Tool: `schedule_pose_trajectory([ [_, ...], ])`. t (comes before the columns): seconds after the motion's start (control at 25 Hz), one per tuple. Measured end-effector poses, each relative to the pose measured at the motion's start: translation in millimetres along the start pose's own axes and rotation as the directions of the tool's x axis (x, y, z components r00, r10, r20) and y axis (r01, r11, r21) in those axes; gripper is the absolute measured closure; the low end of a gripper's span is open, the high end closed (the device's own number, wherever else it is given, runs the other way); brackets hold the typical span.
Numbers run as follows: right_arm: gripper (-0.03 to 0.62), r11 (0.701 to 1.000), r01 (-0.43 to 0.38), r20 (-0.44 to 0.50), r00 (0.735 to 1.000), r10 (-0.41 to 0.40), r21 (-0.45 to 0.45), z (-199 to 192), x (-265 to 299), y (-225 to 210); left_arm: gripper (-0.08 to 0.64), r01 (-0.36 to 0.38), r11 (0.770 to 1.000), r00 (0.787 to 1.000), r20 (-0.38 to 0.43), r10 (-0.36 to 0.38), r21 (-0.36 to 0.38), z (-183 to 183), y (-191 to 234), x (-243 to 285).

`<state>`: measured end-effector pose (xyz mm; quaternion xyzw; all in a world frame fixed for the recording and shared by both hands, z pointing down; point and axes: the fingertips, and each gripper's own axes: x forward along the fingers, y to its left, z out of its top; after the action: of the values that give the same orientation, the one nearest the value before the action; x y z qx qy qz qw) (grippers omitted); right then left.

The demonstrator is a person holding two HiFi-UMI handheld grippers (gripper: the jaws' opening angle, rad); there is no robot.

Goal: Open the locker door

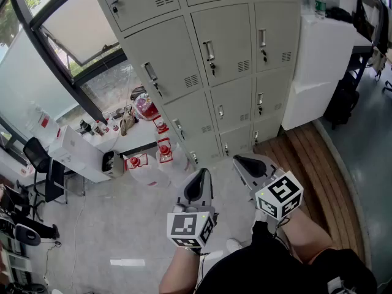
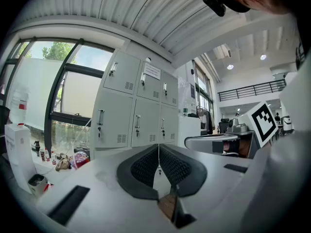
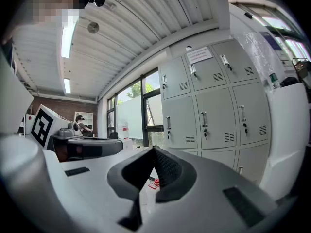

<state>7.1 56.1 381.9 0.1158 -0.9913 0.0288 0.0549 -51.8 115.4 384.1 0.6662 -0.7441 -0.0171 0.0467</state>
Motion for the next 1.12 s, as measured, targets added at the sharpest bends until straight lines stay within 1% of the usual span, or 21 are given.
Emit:
schedule_pose_trajectory([
  [0.24, 0.538, 1.000, 0.001, 0.000, 1.000, -0.001, -0.003, -3, 3, -1, 0.540, 0.003, 1.000, 1.000, 0.003, -0.003, 0.001, -2, 3, 2],
  [0.44, 0.538, 0.999, -0.033, 0.031, 0.999, 0.034, -0.020, 2, 2, 6, 0.540, 0.010, 1.000, 1.000, -0.006, -0.010, 0.003, -4, 1, 2],
  [0.52, 0.538, 0.999, -0.031, 0.034, 0.999, 0.031, -0.021, 3, 1, 6, 0.540, 0.015, 1.000, 1.000, -0.012, -0.015, 0.003, -4, 0, 3],
  [0.88, 0.538, 1.000, -0.009, 0.041, 0.999, 0.010, -0.023, 12, 6, -17, 0.540, 0.026, 1.000, 1.000, -0.016, -0.026, 0.012, -1, -5, 19],
  [1.12, 0.538, 0.999, -0.028, 0.044, 0.999, 0.029, -0.028, 20, 26, -38, 0.540, -0.002, 1.000, 1.000, -0.018, 0.003, 0.012, 3, 5, 37],
])
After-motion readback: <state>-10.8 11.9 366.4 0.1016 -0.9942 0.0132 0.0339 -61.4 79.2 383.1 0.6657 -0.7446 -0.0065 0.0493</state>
